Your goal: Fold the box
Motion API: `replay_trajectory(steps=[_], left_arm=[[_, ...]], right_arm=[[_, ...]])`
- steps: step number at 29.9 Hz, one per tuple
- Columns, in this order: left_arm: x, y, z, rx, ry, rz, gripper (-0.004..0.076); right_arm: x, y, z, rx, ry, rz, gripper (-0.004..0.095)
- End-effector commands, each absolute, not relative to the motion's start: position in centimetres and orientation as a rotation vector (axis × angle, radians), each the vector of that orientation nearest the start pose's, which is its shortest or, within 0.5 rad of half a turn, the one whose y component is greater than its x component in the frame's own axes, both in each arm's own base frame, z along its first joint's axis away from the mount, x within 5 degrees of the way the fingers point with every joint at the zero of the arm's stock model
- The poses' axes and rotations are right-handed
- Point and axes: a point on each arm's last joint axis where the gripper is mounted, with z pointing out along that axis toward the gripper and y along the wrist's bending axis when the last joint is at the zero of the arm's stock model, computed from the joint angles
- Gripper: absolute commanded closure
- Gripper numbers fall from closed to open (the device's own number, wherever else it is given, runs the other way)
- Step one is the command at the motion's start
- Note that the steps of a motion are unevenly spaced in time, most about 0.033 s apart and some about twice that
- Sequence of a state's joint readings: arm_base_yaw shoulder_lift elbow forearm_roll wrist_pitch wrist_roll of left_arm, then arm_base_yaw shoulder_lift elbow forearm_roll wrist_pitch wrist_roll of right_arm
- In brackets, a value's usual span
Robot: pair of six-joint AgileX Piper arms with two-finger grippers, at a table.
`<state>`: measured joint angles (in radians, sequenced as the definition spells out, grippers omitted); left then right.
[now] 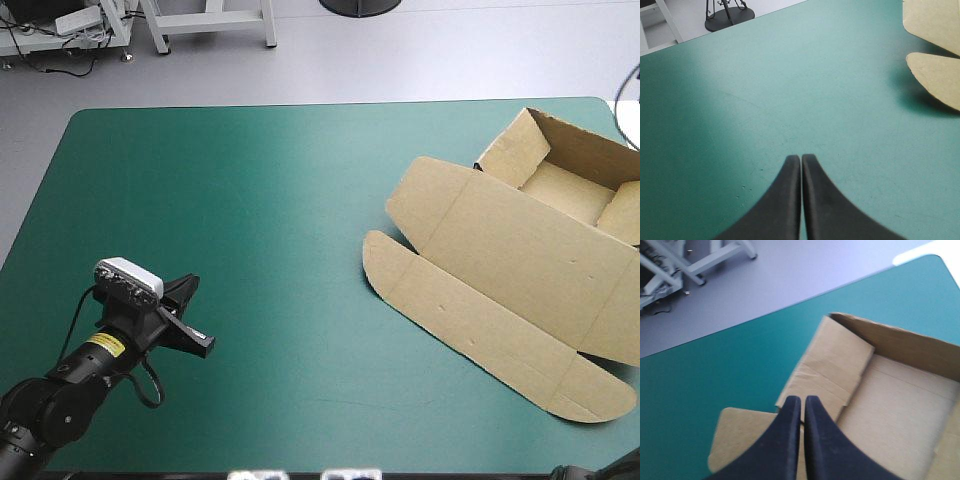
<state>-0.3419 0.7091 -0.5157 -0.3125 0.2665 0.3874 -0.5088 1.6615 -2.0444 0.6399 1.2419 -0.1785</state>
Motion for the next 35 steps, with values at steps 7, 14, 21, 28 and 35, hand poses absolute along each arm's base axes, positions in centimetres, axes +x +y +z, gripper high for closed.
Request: replay_trajectory(steps=[7, 14, 21, 28, 35], left_arm=[[13.8, -5.5, 31.5, 0.403, 1.791, -0.265, 0.0729], [12.8, -5.2, 32.0, 0.397, 1.748, -0.267, 0.0729], [11.1, -4.8, 30.5, 0.347, 1.752, -0.334, 0.0729], [9.5, -4.5, 29.3, 0.373, 1.777, -0.355, 0.0729], [9.3, -4.5, 29.3, 0.356, 1.776, -0.387, 0.0729]], right_arm=[[26.6, 4.5, 54.2, -0.362, 2.035, 0.368, 0.0908], [23.7, 13.8, 51.7, -0.738, 1.959, 0.328, 0.0909], [21.8, 18.4, 42.5, -0.902, 1.944, 0.389, 0.0909], [19.6, 16.8, 32.6, -0.841, 1.907, 0.394, 0.0912], [17.3, 14.7, 30.0, -0.791, 1.893, 0.415, 0.0914]])
